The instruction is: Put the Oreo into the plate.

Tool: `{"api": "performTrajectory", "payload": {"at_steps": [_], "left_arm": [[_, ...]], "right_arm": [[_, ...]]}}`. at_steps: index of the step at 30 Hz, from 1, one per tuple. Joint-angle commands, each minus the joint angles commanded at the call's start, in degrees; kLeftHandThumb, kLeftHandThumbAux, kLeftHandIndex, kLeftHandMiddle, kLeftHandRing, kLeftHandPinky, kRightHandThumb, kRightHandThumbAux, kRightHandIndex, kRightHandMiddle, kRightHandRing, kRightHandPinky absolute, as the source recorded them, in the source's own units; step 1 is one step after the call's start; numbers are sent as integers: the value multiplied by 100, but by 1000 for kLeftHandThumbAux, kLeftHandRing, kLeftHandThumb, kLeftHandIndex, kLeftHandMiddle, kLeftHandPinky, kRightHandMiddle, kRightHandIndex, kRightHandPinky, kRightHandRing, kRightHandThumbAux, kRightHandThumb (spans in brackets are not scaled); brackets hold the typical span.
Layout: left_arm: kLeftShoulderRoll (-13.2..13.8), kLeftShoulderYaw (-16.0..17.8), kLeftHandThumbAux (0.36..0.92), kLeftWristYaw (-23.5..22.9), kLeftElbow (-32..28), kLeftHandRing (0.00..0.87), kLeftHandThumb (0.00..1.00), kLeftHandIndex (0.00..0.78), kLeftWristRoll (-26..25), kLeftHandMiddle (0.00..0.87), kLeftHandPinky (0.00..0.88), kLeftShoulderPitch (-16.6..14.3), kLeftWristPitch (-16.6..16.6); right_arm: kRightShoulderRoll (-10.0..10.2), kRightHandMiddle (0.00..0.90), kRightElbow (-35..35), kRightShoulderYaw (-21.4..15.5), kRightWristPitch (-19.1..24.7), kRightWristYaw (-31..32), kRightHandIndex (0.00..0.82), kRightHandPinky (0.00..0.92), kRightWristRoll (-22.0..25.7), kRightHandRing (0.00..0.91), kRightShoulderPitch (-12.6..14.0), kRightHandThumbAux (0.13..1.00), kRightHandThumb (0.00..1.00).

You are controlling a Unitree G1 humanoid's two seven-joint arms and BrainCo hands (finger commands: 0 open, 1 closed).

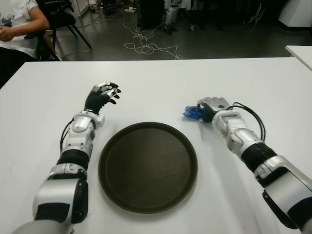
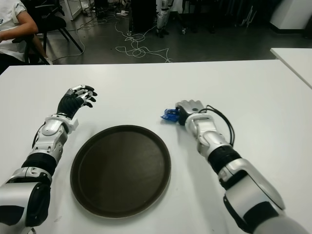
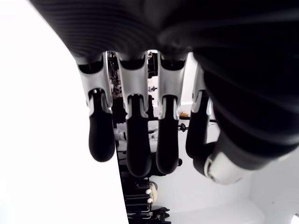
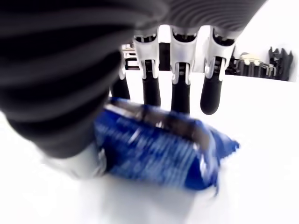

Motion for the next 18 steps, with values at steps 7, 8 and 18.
{"api": "performTrajectory", "payload": {"at_steps": [7, 8, 18], "left_arm": [[-2, -9, 673, -7, -69, 498, 834, 419, 8, 466, 558, 32, -12], [-2, -11, 673, -2, -81, 497, 834, 419, 12, 466, 559, 39, -14], [-26, 13, 672, 49, -146, 502, 834, 419, -11, 467, 569, 64, 45]], "right_arm": [[-22, 537, -59, -73, -15, 92, 419, 526, 58, 543, 21, 736, 690], [-20, 536, -62, -86, -4, 107, 419, 527, 64, 542, 22, 736, 690], [-28, 538, -65, -146, 5, 170, 418, 527, 45, 539, 27, 737, 687]]}}
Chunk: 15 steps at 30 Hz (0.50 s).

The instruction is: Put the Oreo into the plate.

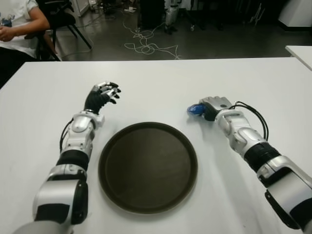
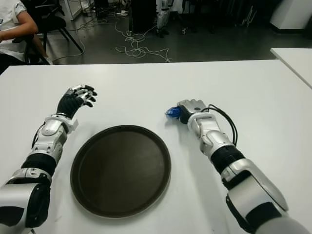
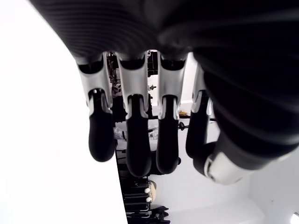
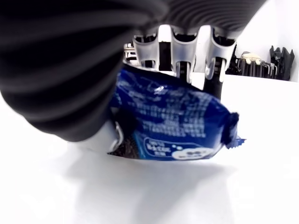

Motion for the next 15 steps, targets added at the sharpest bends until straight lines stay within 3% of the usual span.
{"api": "performTrajectory", "payload": {"at_steps": [15], "left_arm": [[-23, -21, 672, 54, -132, 496, 833, 419, 22, 466, 541, 47, 34]], "right_arm": [[-80, 564, -153, -72, -83, 133, 420, 530, -18, 558, 44, 736, 688]]}}
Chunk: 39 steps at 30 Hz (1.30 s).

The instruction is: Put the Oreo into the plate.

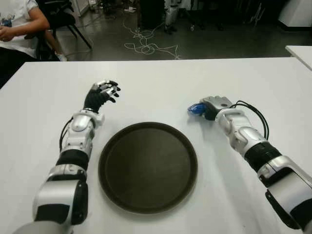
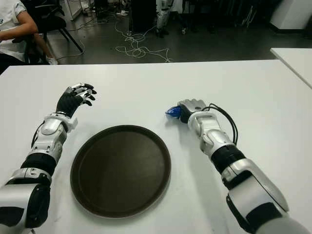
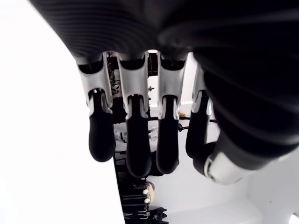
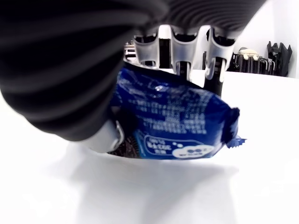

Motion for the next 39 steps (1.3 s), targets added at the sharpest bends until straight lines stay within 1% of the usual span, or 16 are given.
{"api": "performTrajectory", "payload": {"at_steps": [7, 12, 18, 22, 25, 30, 34, 39], "left_arm": [[3, -1, 672, 30, 11, 503, 834, 419, 1, 466, 558, -5, 37], [-6, 3, 672, 26, -10, 507, 834, 419, -12, 467, 559, 8, 37], [-9, 3, 672, 1, -25, 502, 834, 419, -25, 466, 559, 1, 76], [3, -12, 672, -11, -21, 501, 834, 419, -6, 466, 566, 0, 61], [12, -25, 672, -11, -19, 497, 833, 419, 10, 465, 553, 2, 43], [15, -27, 672, -22, -10, 496, 833, 419, 6, 466, 546, 8, 22], [12, -19, 672, -15, -1, 494, 833, 419, -4, 466, 541, 0, 46], [9, -14, 672, -9, 19, 502, 833, 419, -9, 467, 560, -19, 71]], "right_arm": [[-13, 569, 19, -21, -49, -50, 419, 540, -12, 566, 4, 737, 686], [-18, 577, 19, -17, -47, -108, 420, 548, -34, 574, 6, 737, 685], [-24, 585, 76, -33, -143, -251, 420, 560, -13, 583, 5, 737, 685], [-17, 583, 61, -64, -162, -344, 420, 559, 7, 583, 21, 736, 687], [-2, 572, 69, -94, -170, -424, 421, 545, 30, 574, 30, 735, 688], [30, 562, 28, -253, -261, -743, 421, 531, 122, 564, 97, 734, 690], [67, 570, -74, -405, -292, -965, 422, 540, 194, 571, 168, 734, 690], [97, 579, -199, -525, -288, -1167, 422, 550, 256, 578, 235, 734, 688]]}}
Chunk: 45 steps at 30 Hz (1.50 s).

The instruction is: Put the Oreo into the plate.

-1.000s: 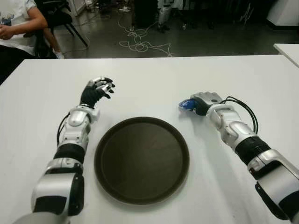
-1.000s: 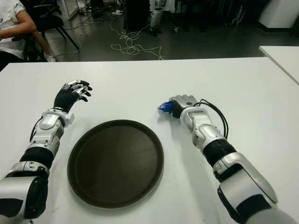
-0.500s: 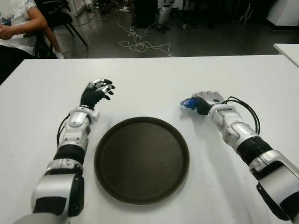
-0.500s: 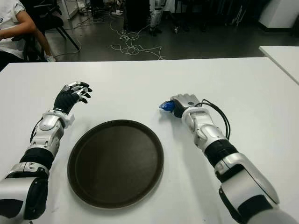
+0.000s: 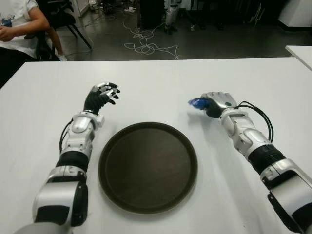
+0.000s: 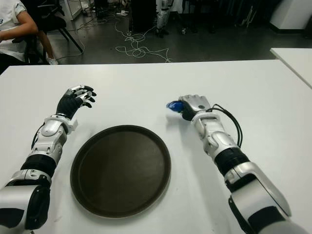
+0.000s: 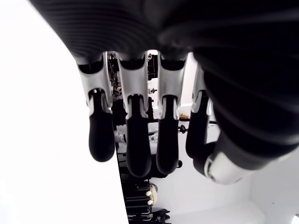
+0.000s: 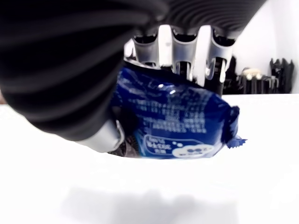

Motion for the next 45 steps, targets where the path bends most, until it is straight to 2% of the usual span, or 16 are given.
{"api": "performTrajectory", "payload": {"at_steps": [7, 13, 26, 36, 39, 42, 45], "left_arm": [[0, 16, 672, -43, 28, 515, 834, 419, -25, 468, 587, -12, -37], [-8, 21, 672, -31, 24, 503, 834, 419, -23, 467, 555, -10, -61], [11, 8, 672, -43, 107, 500, 833, 419, 6, 466, 557, -33, -118], [11, 15, 672, -64, 156, 494, 834, 419, -2, 466, 545, -48, -134], [12, 24, 672, -66, 166, 493, 834, 419, -10, 466, 543, -54, -121], [20, 25, 672, -72, 188, 491, 834, 419, -9, 465, 543, -70, -106], [34, 20, 673, -80, 206, 488, 833, 419, 1, 464, 541, -76, -100]], "right_arm": [[77, 592, -92, -177, -9, -280, 423, 567, 79, 590, 74, 734, 688], [96, 578, -167, -233, -11, -401, 422, 550, 79, 581, 113, 735, 689], [129, 652, -398, -386, -111, -797, 426, 631, 135, 653, 238, 734, 689], [113, 681, -1149, -532, -286, -1055, 428, 656, 188, 678, 580, 733, 692], [116, 690, -1681, -549, -391, -1067, 428, 665, 164, 686, 805, 733, 692], [125, 705, -1983, -559, -575, -1094, 429, 688, 172, 703, 957, 734, 691], [100, 716, -2074, -560, -962, -1198, 428, 710, 212, 718, 1045, 735, 690]]}}
